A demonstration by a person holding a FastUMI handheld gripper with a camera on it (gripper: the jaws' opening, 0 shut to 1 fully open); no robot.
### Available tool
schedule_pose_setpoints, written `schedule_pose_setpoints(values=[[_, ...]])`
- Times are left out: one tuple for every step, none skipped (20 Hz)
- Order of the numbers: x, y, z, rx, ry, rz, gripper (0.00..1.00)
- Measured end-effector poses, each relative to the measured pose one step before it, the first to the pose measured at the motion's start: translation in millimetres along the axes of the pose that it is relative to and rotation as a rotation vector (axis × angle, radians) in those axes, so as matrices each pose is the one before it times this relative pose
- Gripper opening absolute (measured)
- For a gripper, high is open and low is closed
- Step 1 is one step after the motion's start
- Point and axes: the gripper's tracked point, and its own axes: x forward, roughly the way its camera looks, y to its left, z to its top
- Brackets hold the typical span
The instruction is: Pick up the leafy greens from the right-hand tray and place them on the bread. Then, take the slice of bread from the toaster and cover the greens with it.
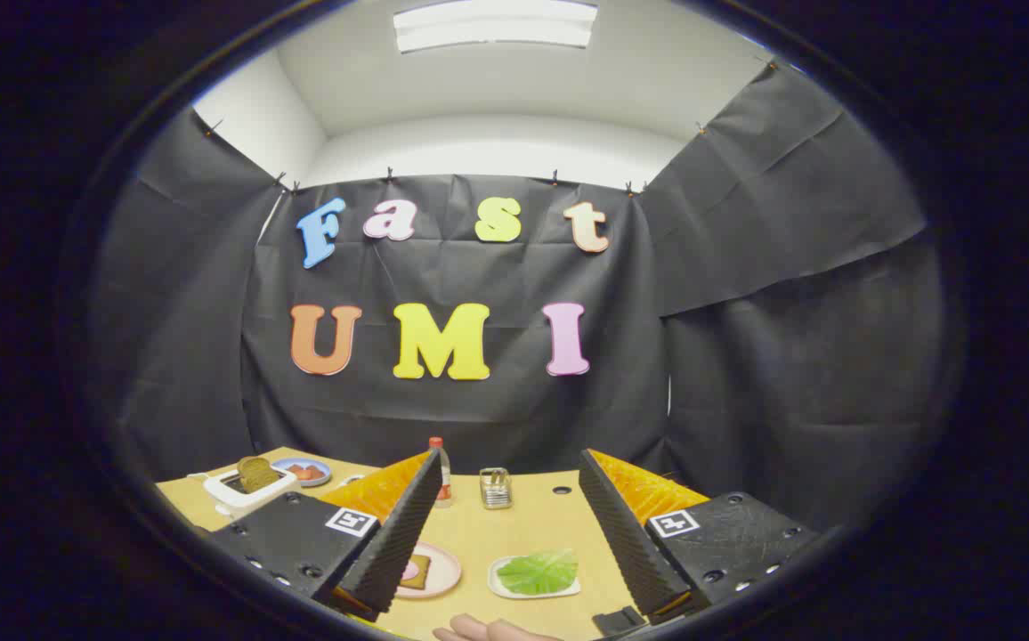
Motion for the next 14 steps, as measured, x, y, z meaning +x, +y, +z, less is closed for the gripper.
schedule_pose_setpoints(values=[[-4.16, 7.94, -0.25, 0.01553, 0.00551, 0.00766, 0.95], [-2.74, 3.48, -0.15, 0.01322, 0.00205, 0.00006, 0.95], [-2.19, 3.20, 1.22, 0.00066, -0.00481, -0.00502, 0.95], [-1.66, 3.28, -0.49, -0.00838, -0.00390, -0.00226, 0.95], [-1.33, 6.07, 0.99, -0.01449, -0.00036, 0.00492, 0.95], [0.04, 5.31, -1.53, -0.01550, -0.00103, 0.00584, 0.95], [-0.72, 5.05, 0.55, -0.01713, -0.00069, 0.00782, 0.95], [-1.34, 3.03, -1.32, -0.01225, -0.00151, 0.00652, 0.95], [-0.87, 1.68, -0.49, -0.00779, 0.00117, 0.00229, 0.95], [1.35, 1.91, -2.07, -0.00370, 0.00230, 0.00710, 0.95], [1.19, 1.34, -3.08, -0.00046, 0.00820, 0.00261, 0.95], [1.15, -1.93, -4.51, 0.00184, 0.01006, 0.00096, 0.95], [2.20, -1.06, -2.36, 0.00172, 0.00817, 0.00181, 0.95], [3.34, -2.58, -4.03, -0.00027, 0.00998, -0.00370, 0.95]])
